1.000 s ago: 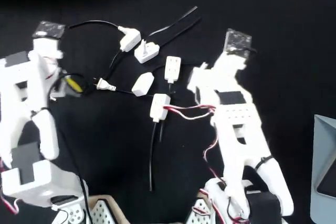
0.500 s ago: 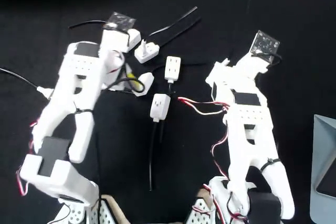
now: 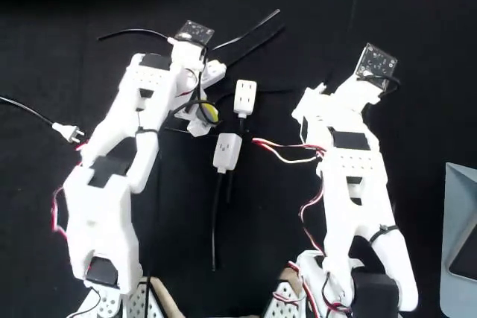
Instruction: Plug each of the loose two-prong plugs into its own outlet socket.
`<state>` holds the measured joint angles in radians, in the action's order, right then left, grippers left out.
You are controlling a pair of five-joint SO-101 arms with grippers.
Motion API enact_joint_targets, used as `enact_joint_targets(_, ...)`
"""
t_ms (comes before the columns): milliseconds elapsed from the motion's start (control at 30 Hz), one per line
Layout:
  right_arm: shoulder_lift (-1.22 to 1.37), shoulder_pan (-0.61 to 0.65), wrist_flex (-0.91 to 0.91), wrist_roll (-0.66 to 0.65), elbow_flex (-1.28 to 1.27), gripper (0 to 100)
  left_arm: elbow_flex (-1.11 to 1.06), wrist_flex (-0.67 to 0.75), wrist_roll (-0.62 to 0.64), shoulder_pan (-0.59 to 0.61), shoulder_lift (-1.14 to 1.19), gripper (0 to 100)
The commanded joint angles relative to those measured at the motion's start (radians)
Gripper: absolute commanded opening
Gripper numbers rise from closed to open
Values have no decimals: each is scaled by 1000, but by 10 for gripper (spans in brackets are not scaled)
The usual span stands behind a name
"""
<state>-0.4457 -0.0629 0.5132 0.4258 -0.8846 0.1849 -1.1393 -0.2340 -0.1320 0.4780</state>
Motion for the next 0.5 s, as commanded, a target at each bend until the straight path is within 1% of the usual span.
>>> enact_joint_targets(0,-38,-11,-23,11,7,11,119,14,15,-12,72,341)
enact_joint_targets(133,-38,-11,-23,11,7,11,173,9,9,-12,101,238)
enact_joint_targets(267,-38,-11,-23,9,7,11,166,0,9,-8,101,220)
enact_joint_targets(400,-38,-11,-23,9,7,11,200,-89,9,-1,89,215)
enact_joint_targets(467,-38,-9,-21,9,7,11,226,-155,9,-2,58,176)
